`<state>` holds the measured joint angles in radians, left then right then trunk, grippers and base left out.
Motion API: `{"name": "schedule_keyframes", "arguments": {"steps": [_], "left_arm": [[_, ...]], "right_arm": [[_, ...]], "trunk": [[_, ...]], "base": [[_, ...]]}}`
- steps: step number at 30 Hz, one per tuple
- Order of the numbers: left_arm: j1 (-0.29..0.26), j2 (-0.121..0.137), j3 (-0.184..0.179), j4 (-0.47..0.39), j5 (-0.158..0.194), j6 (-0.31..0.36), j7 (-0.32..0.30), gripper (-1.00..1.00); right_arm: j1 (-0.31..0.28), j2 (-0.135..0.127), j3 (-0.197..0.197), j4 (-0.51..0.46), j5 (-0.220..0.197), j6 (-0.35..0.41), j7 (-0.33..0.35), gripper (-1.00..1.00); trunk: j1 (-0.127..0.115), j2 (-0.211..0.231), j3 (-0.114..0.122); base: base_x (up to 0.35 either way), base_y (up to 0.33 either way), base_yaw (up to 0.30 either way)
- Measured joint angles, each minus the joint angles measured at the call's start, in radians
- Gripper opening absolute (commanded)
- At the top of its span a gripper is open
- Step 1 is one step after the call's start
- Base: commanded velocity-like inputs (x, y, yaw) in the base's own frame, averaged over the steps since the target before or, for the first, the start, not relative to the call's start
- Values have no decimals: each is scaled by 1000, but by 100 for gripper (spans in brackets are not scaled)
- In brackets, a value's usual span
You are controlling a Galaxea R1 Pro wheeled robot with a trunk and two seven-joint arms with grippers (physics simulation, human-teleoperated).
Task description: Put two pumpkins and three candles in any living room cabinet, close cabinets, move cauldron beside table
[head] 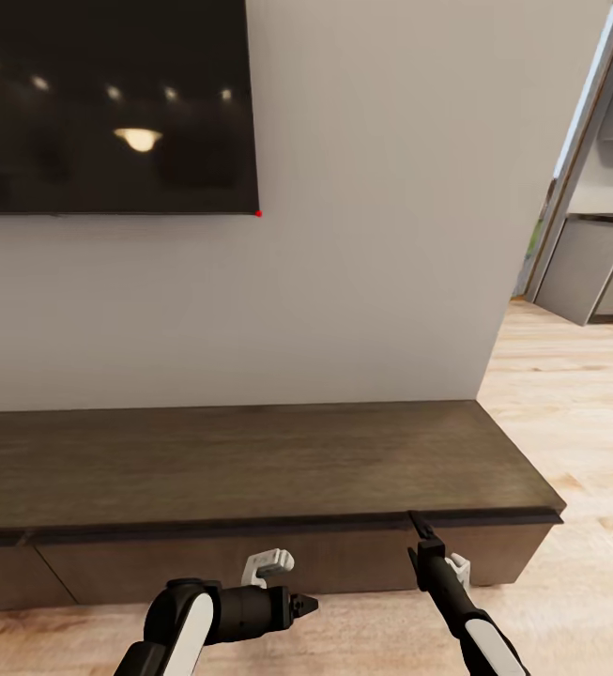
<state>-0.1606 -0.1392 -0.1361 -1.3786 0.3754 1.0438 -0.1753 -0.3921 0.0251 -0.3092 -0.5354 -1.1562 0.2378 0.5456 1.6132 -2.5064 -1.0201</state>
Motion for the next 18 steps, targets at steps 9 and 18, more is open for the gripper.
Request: {"name": "schedule_keyframes", "arguments": {"steps": [9,18], "left_arm": [[0,0,-1,0,0,-1,0,100],[0,0,-2,0,0,-1,0,100]], "right_arm": [[0,0,0,0,0,0,0,100],[0,0,-1,1,10,-5,-4,-100]], "trunk": [[0,0,0],[0,0,0]], "base": [[26,0,0],[0,0,0]]}}
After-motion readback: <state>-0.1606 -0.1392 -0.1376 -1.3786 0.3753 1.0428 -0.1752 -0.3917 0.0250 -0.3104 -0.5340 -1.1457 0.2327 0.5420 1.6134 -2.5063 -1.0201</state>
